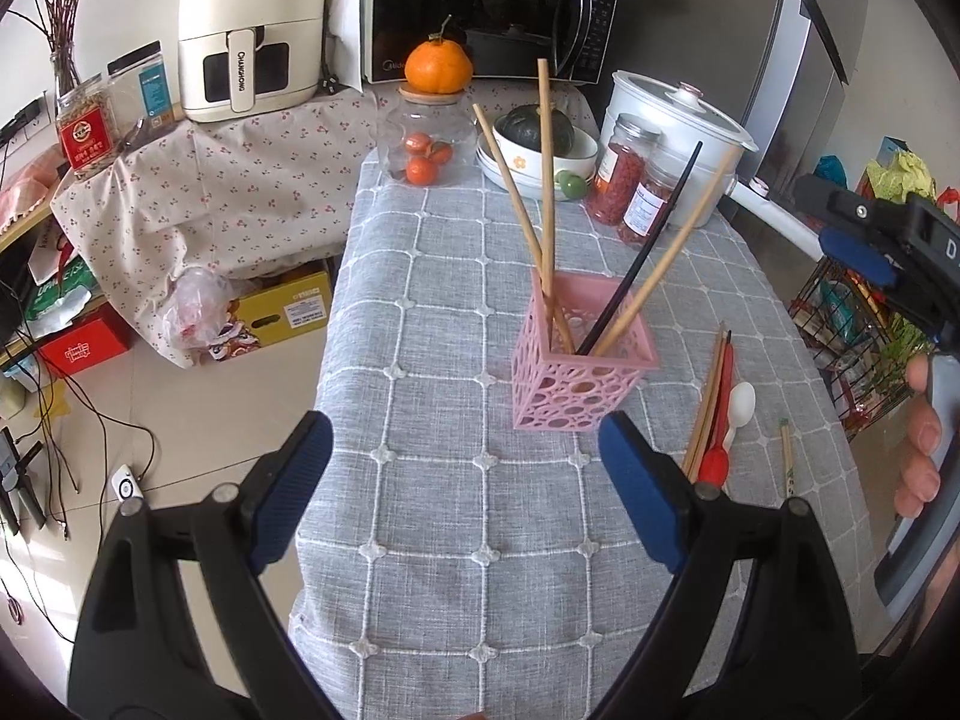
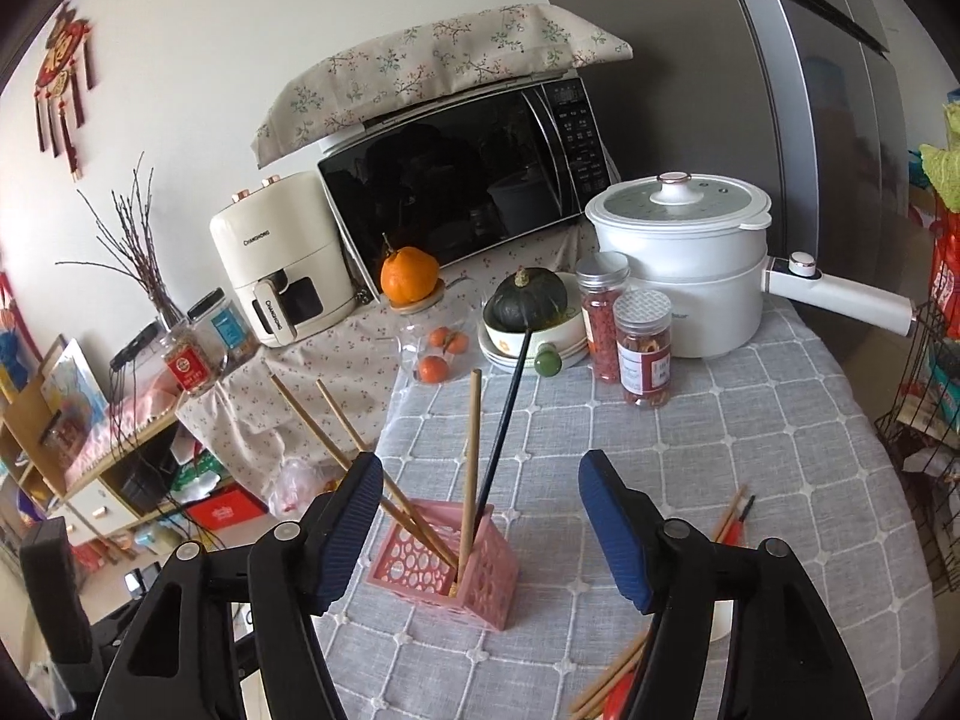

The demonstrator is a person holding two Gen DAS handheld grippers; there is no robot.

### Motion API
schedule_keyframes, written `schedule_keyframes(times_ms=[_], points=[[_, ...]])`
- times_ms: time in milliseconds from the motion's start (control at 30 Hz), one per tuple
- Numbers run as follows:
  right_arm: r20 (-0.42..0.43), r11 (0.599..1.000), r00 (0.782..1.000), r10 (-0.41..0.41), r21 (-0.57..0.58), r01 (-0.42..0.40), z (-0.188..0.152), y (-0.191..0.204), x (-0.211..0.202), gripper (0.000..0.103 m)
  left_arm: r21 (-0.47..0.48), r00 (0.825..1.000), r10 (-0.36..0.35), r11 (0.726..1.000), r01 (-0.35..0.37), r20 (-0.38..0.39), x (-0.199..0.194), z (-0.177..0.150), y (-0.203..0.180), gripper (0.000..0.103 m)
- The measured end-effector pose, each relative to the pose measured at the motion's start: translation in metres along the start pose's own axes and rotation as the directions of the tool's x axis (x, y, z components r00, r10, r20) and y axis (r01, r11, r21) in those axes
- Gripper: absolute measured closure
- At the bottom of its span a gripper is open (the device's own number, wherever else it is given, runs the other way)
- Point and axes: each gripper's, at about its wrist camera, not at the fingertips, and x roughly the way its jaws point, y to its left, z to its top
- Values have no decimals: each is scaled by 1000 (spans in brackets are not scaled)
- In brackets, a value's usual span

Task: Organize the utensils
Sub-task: 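Lower the right tool's chopstick into the pink basket and open it, then grasp a wooden chopstick with the left tool while the right tool grasps the green-banded chopstick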

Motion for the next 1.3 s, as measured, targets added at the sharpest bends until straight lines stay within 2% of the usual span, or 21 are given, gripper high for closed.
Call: schedule_keyframes(times_ms=[233,500,700,833,967,1133,1167,1200,1233,1267,1300], points=[[-58,994,992,-113,-3,113,-5,-41,-21,22,40,999,-33,999,35,-38,6,-4,-21,13],[-194,969,950,-244,-5,248,-28,-96,-26,19,104,993,-61,992,72,-100,18,-10,-54,13],[-335,949,891,-307,-32,315,-51,-129,-16,19,169,989,-60,982,83,-136,27,-15,-82,13],[-438,945,850,-293,-1,326,-69,-150,-1,19,206,984,-55,975,90,-170,35,-20,-97,13],[-534,935,794,-290,20,355,-89,-169,16,19,232,978,-51,968,98,-201,44,-24,-112,13],[-608,930,740,-288,7,368,-109,-182,36,20,270,972,-37,957,101,-231,54,-30,-127,13],[-617,930,729,-296,-11,368,-112,-183,40,21,279,971,-34,955,101,-235,55,-31,-130,13],[-624,929,719,-306,-32,369,-115,-183,43,28,286,971,-31,953,101,-238,57,-32,-133,13],[-632,928,709,-315,-47,370,-118,-183,45,40,292,970,-31,951,103,-241,58,-32,-135,13],[-628,922,701,-337,-70,380,-120,-183,46,42,296,969,-33,949,107,-244,59,-32,-138,13],[-620,919,699,-356,-96,383,-120,-181,45,49,298,969,-40,948,114,-246,60,-32,-141,13]])
